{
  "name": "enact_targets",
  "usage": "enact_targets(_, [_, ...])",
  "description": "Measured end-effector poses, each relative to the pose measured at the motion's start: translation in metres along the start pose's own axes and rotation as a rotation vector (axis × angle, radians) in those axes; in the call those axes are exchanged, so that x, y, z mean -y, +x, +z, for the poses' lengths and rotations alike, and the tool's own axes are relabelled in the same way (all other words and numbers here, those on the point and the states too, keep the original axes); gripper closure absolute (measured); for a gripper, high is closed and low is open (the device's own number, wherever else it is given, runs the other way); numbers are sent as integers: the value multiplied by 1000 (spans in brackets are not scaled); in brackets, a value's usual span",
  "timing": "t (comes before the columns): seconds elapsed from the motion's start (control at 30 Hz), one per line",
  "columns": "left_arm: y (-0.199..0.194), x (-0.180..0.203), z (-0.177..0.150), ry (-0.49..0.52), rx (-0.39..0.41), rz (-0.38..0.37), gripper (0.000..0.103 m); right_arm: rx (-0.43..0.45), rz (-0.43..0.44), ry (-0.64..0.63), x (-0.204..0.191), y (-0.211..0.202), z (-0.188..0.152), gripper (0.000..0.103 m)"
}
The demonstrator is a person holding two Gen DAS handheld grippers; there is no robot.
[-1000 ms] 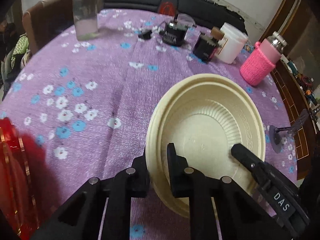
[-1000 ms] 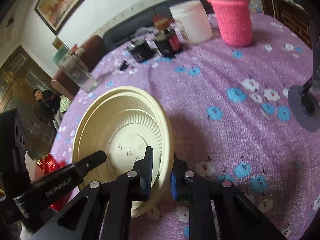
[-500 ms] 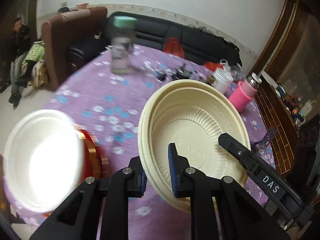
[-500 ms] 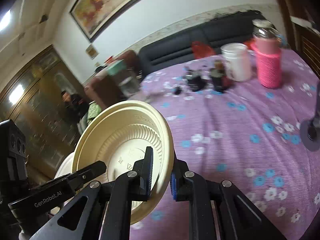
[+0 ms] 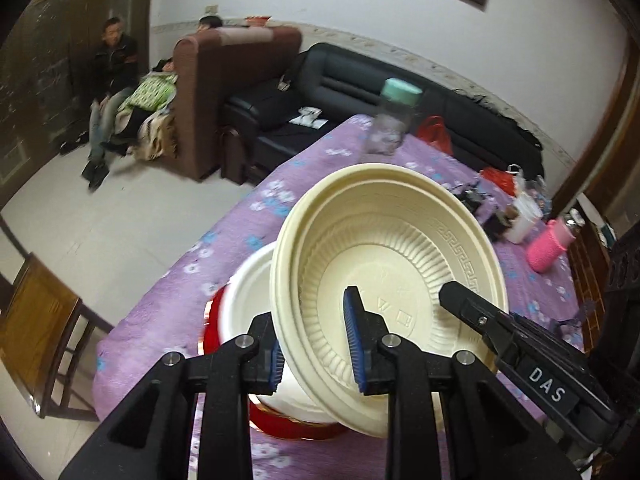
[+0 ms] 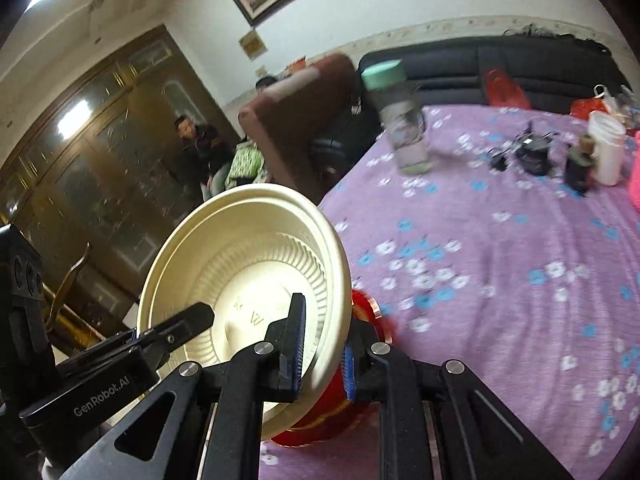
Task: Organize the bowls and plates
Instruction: 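Lift and carry the beige bowl over the stack with both grippers, then lower the beige bowl onto the white bowls and open both grippers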
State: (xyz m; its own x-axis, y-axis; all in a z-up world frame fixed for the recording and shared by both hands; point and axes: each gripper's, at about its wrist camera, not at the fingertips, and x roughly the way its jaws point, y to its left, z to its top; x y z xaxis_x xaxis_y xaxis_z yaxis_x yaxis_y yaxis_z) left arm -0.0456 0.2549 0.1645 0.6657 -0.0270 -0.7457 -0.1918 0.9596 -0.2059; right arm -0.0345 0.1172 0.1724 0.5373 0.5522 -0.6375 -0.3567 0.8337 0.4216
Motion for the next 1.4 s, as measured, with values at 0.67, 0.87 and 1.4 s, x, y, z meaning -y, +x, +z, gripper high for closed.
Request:
enact_targets(0.67, [9, -30, -5, -27, 24, -71, 30, 5, -144, -127, -30, 47, -13, 85])
enact_targets(0.87, [-1, -32, 1, -26, 97, -66, 26, 20, -230, -209, -40, 46, -14, 85])
enact_targets(1.4, [-59, -52, -24, -109, 334, -51, 18, 226, -155, -180, -44, 7, -12, 38])
